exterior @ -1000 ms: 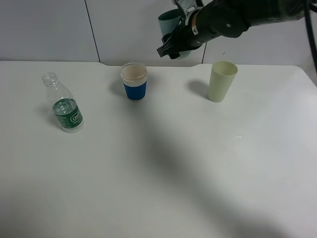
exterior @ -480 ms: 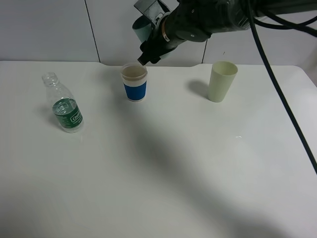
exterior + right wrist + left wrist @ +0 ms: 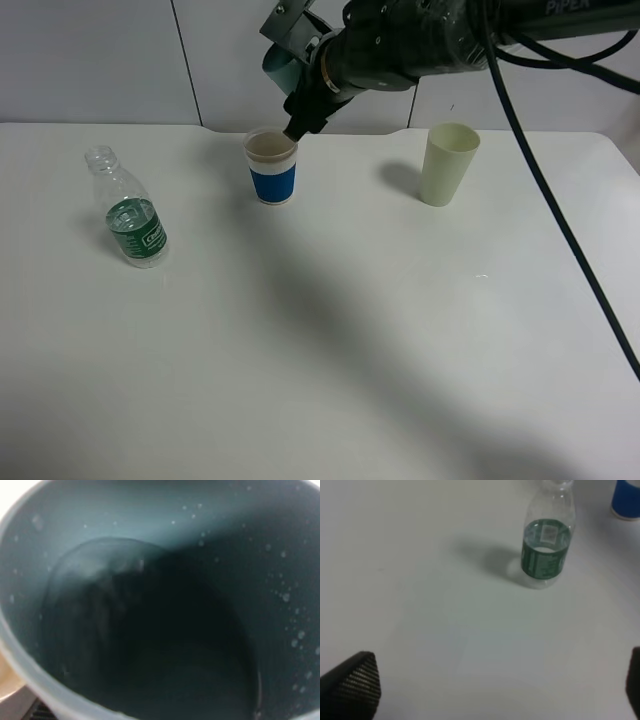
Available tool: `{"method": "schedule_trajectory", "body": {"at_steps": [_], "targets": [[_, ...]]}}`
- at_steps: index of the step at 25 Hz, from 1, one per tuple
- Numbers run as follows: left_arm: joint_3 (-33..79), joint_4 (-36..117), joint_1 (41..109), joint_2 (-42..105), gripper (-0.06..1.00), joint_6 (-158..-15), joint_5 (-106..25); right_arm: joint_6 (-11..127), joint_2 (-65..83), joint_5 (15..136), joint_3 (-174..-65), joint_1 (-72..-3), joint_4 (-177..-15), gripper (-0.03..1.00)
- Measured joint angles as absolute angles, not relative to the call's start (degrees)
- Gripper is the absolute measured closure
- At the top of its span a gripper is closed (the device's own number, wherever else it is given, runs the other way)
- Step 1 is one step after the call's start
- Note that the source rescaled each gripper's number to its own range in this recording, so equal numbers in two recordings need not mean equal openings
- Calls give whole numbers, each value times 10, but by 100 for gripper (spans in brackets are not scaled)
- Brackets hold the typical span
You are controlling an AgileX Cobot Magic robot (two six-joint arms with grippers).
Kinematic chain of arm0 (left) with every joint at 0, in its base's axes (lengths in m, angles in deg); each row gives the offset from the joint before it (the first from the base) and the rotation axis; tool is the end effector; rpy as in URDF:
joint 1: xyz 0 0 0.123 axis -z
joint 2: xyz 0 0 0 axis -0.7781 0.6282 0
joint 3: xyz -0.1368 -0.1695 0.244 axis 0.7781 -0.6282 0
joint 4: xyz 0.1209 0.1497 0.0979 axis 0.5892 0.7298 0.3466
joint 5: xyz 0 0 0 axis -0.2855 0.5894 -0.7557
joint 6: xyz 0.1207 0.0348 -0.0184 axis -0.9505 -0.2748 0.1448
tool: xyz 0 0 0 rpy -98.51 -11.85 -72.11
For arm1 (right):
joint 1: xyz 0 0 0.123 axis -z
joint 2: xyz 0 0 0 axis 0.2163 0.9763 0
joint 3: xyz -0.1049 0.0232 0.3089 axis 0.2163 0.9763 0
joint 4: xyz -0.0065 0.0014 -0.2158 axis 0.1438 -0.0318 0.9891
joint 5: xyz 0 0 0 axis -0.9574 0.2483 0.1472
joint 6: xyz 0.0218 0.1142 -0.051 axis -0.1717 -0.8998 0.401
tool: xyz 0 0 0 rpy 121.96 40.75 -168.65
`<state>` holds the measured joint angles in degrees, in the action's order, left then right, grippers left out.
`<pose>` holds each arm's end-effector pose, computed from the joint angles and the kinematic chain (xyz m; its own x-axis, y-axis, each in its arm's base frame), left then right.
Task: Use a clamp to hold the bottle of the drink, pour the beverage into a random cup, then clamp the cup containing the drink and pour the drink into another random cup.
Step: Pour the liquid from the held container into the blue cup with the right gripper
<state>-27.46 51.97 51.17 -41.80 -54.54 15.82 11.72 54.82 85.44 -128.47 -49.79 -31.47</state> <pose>-0.0487 -0.0033 0.2467 -0.4362 0.0272 -0.8995 0.0363 0.9993 0.0126 0.4149 0.2724 0.2505 -0.1832 -0.7700 -0.6112 -0.5887 0.5839 -0.5590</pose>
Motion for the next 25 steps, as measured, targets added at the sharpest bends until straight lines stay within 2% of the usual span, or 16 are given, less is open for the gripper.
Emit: {"method": "schedule_trajectory", "body": {"at_steps": [25], "targets": [[-275, 520, 512, -418, -6, -545, 158, 141, 548, 854, -1285, -500, -156, 96]]}}
